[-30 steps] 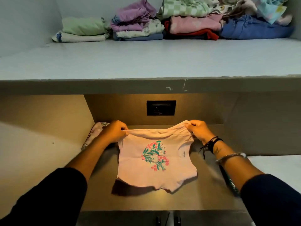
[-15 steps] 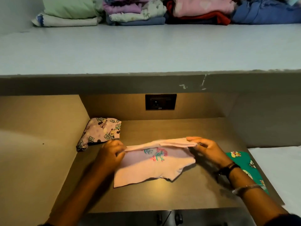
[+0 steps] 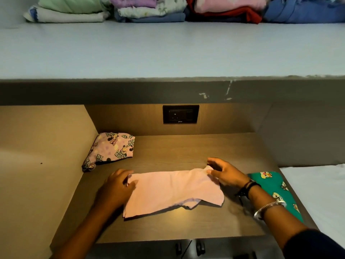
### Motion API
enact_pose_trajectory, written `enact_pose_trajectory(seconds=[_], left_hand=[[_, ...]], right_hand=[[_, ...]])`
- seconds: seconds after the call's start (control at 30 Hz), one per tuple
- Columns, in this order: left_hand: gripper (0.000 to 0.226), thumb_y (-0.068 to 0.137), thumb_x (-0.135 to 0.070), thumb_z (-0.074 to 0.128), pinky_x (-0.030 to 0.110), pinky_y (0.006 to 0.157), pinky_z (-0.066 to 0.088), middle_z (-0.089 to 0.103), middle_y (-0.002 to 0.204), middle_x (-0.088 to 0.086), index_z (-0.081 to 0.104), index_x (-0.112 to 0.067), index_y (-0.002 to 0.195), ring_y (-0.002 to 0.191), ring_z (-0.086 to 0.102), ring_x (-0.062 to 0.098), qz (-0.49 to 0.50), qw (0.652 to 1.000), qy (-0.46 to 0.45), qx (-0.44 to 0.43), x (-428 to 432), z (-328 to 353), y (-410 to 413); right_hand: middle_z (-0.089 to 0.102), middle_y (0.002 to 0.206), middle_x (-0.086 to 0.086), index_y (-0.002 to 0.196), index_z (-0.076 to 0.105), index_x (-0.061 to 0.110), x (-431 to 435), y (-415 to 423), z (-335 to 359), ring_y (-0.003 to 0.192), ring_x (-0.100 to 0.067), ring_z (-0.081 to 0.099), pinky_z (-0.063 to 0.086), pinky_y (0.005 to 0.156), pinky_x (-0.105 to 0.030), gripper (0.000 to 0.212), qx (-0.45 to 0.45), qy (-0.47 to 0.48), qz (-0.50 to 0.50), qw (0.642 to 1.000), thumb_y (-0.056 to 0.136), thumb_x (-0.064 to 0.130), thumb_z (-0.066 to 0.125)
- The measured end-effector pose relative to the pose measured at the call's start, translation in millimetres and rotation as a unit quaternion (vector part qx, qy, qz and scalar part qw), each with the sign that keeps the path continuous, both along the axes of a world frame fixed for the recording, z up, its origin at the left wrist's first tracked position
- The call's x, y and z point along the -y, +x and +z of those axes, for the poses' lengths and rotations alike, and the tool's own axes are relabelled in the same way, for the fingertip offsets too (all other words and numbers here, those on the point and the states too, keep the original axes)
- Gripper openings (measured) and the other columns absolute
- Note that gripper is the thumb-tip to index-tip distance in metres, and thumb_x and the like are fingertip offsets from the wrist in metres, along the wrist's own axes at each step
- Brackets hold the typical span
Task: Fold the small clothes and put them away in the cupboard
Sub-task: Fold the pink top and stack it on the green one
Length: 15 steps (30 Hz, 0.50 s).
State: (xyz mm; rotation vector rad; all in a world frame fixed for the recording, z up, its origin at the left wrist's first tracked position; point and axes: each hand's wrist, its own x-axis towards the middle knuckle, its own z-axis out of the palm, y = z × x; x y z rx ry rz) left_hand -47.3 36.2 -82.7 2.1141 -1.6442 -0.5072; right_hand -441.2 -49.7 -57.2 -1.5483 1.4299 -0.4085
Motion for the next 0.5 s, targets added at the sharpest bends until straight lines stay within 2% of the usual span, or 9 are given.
enact_pose_trajectory(seconds=[0.07,0.13,0.2,0.27,0.33,0.4,0.5], left_hand=[[0.059,0.078,-0.068,0.052,0.042,0.092,0.051,0.045,0.135,-0.014,0.04,-0.049,0.132,0.119,0.049,0.016,-0.027,0.996,0.066,0.046,25,2,-8],[0.056,0.081,-0.061,0.058,0.041,0.098,0.045,0.044,0.138,-0.008,0.048,-0.041,0.132,0.125,0.044,0.021,-0.07,0.986,0.124,0.081,46,6,-11],[0.031,0.082,-0.051,0.065,0.04,0.099,0.044,0.052,0.126,-0.005,0.061,-0.037,0.11,0.118,0.046,0.022,-0.077,0.982,0.148,0.086,55,13,-12],[0.009,0.081,-0.041,0.069,0.041,0.093,0.05,0.056,0.11,-0.005,0.063,-0.035,0.086,0.104,0.05,0.02,-0.062,0.984,0.155,0.067,55,21,-12],[0.009,0.081,-0.035,0.071,0.042,0.088,0.053,0.056,0.101,-0.004,0.063,-0.031,0.078,0.096,0.053,0.02,-0.073,0.984,0.15,0.056,48,27,-12],[0.01,0.083,-0.028,0.07,0.042,0.083,0.057,0.06,0.095,-0.001,0.063,-0.023,0.079,0.09,0.059,0.024,-0.082,0.987,0.134,-0.024,39,35,-10],[0.007,0.085,-0.02,0.069,0.043,0.068,0.061,0.067,0.089,0.013,0.062,-0.017,0.082,0.084,0.067,0.036,-0.05,0.973,0.117,-0.191,24,59,-4]], right_hand=[[0.054,0.133,0.008,0.143,0.042,0.02,15,17,1,0.12,-0.013,0.053,0.04,0.099,-0.025,0.057,-0.025,0.012,0.031,0.999,0.092,0.033,0.063],[0.058,0.125,0.006,0.134,0.053,0.018,28,28,1,0.115,-0.016,0.056,0.041,0.095,-0.025,0.046,-0.055,0.013,0.051,0.997,0.091,0.03,0.064],[0.06,0.115,0.006,0.122,0.062,0.018,36,33,4,0.11,-0.015,0.057,0.043,0.091,-0.023,0.033,-0.114,0.021,0.094,0.989,0.089,0.019,0.067],[0.063,0.099,0.005,0.099,0.068,0.022,39,35,7,0.095,-0.014,0.058,0.047,0.08,-0.023,0.015,-0.178,0.035,0.132,0.975,0.086,0.013,0.069],[0.063,0.085,0.002,0.079,0.065,0.024,36,34,9,0.082,-0.015,0.058,0.048,0.072,-0.024,0.012,-0.21,0.034,0.154,0.965,0.084,0.014,0.07],[0.062,0.078,0.0,0.076,0.065,0.019,33,28,11,0.074,-0.014,0.056,0.048,0.068,-0.026,0.011,-0.152,0.017,0.13,0.98,0.084,0.014,0.071],[0.063,0.073,0.005,0.083,0.066,0.013,21,12,28,0.067,-0.01,0.057,0.047,0.058,-0.02,0.009,0.072,-0.016,0.044,0.996,0.084,0.016,0.074]])
